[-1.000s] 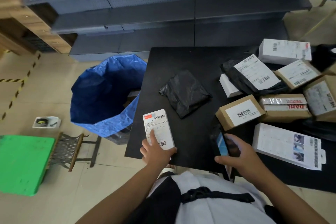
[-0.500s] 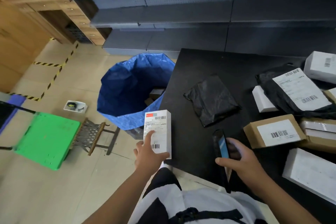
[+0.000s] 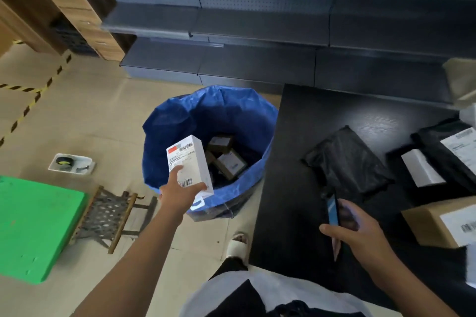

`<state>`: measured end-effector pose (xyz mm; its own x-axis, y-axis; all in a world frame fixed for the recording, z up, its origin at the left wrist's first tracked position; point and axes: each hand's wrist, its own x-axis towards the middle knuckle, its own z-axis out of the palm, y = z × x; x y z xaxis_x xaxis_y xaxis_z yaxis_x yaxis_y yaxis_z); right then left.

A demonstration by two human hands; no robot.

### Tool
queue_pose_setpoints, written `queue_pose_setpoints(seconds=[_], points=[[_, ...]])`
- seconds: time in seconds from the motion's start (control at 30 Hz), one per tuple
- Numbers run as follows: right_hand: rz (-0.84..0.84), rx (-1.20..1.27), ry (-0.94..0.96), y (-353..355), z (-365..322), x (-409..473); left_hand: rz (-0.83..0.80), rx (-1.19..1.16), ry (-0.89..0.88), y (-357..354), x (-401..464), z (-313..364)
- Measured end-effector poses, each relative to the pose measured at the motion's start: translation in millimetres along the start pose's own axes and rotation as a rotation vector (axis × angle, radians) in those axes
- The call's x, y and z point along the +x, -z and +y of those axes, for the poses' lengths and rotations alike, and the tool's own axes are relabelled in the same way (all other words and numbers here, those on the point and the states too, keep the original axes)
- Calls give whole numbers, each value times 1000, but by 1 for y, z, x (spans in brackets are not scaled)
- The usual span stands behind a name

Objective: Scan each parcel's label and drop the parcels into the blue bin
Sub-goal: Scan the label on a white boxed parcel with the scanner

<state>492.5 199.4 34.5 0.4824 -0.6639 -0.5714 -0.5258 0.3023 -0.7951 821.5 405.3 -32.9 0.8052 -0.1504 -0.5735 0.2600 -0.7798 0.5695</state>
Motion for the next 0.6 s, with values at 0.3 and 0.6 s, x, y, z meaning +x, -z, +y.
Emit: queue_pose_setpoints(seconds=[0.3,0.6], points=[[68,28,-16,-65,-19,-3,-144,238,-116,9,78,65],[157,59,-83,-49,-9,-33,-258,170,-124,-24,82,66]])
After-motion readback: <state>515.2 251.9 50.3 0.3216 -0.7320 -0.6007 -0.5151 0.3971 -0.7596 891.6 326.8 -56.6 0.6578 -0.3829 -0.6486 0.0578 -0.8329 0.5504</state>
